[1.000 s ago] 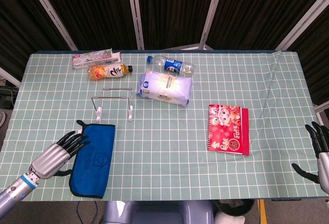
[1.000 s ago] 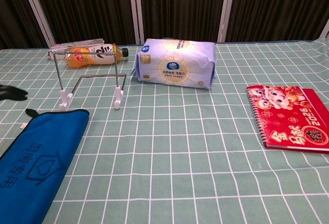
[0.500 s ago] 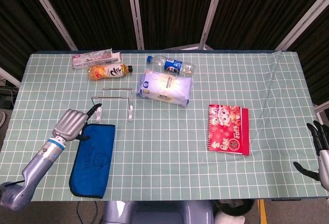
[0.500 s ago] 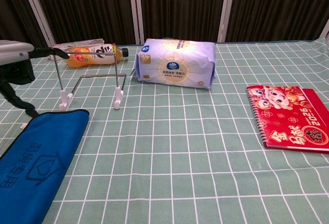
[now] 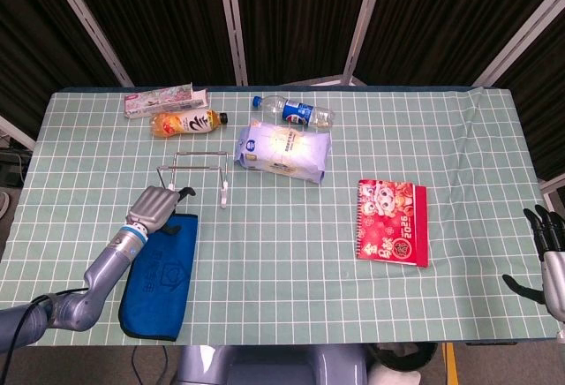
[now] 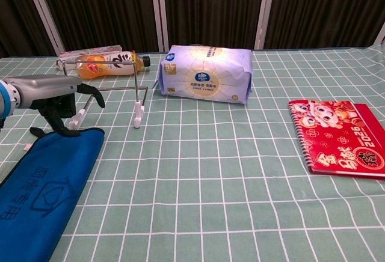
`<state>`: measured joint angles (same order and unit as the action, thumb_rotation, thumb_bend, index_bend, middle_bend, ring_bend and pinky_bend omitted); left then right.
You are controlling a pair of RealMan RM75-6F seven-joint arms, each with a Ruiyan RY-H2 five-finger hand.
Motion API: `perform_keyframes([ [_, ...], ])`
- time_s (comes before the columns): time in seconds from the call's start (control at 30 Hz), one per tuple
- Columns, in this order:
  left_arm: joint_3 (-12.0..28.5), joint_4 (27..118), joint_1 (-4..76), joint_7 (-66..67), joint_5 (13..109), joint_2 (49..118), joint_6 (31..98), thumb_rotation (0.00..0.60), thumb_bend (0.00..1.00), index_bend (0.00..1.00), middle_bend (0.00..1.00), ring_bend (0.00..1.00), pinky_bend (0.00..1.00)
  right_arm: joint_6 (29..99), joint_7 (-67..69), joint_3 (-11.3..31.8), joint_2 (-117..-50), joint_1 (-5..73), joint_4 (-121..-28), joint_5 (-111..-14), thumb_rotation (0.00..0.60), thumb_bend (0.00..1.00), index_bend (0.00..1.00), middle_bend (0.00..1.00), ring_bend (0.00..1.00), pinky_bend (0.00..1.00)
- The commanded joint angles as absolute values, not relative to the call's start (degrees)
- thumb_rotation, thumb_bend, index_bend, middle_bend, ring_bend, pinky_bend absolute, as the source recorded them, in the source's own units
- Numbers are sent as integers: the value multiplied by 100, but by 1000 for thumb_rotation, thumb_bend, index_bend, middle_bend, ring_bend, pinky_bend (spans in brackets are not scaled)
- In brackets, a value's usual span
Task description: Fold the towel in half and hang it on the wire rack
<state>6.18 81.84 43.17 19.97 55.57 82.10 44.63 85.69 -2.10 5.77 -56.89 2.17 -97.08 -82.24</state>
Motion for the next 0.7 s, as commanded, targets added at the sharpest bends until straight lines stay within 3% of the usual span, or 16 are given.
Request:
perform_keyframes([
  [0.03, 621, 7951, 4383, 1936, 5466, 8391, 4380, 600, 337, 267, 979, 942, 1000, 8549, -215, 577, -5693, 225, -9703, -8207, 600, 0, 0, 0, 0, 0],
  [0.7, 500, 7297, 4312, 1594, 5629, 8859, 4356, 600, 338, 303, 979, 942, 1000, 8414, -179, 588, -5686, 284, -9661, -8091, 600, 0, 0, 0, 0, 0],
])
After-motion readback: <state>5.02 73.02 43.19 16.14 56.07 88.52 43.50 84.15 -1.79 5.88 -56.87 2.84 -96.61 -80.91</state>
